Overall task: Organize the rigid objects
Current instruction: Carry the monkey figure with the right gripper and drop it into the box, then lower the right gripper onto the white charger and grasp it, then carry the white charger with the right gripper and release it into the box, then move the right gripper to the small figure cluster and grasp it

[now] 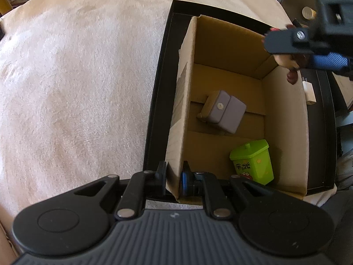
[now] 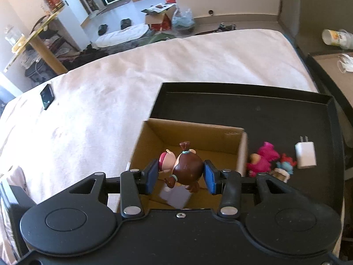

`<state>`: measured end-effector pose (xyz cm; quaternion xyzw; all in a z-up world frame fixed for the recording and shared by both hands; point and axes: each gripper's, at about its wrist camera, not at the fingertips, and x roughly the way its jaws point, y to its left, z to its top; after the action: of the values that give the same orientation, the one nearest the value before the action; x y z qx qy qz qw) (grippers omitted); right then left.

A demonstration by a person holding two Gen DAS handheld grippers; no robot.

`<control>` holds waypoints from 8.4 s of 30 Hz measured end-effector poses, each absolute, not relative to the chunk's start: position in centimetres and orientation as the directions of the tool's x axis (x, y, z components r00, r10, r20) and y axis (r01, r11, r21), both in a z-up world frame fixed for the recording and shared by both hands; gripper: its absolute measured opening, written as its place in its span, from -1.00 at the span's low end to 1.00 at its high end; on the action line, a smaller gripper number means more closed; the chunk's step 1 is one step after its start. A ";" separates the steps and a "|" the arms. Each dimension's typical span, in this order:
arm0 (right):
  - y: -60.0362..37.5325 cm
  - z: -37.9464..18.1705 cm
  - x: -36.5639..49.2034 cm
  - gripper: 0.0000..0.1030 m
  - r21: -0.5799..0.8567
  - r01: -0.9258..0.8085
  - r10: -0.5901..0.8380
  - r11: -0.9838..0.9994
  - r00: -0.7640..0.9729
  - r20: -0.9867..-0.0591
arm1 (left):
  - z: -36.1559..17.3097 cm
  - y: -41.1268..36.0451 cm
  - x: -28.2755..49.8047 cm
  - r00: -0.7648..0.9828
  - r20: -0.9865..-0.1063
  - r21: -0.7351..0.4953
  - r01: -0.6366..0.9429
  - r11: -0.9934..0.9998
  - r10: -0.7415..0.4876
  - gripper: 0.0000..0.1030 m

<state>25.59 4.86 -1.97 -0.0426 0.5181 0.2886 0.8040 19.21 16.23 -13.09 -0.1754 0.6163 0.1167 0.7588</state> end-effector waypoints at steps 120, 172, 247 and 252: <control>-4.4 -2.8 31.7 -0.30 0.071 -0.530 0.291 0.845 0.343 -0.893 | -12.3 13.1 20.3 0.160 -0.984 0.019 -0.350 0.937 0.079 -0.76; 2.8 -3.8 28.5 -0.16 0.053 -0.625 0.318 0.778 0.320 -0.893 | -12.3 14.1 19.9 0.190 -0.981 -0.031 -0.339 0.940 0.036 -0.76; -4.7 -14.2 34.5 0.12 0.029 -0.618 0.189 0.786 0.195 -0.962 | -13.2 12.5 21.1 0.126 -0.983 0.091 -0.303 0.949 0.134 -0.76; -5.1 -12.5 34.0 0.12 0.034 -0.617 0.206 0.786 0.210 -0.956 | -13.1 12.5 21.0 0.132 -0.983 0.087 -0.303 0.949 0.132 -0.76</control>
<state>34.01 -5.06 -12.53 -0.1813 0.5667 0.2721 0.7563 20.99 12.45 -13.10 -0.0667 0.6428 0.1450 0.7492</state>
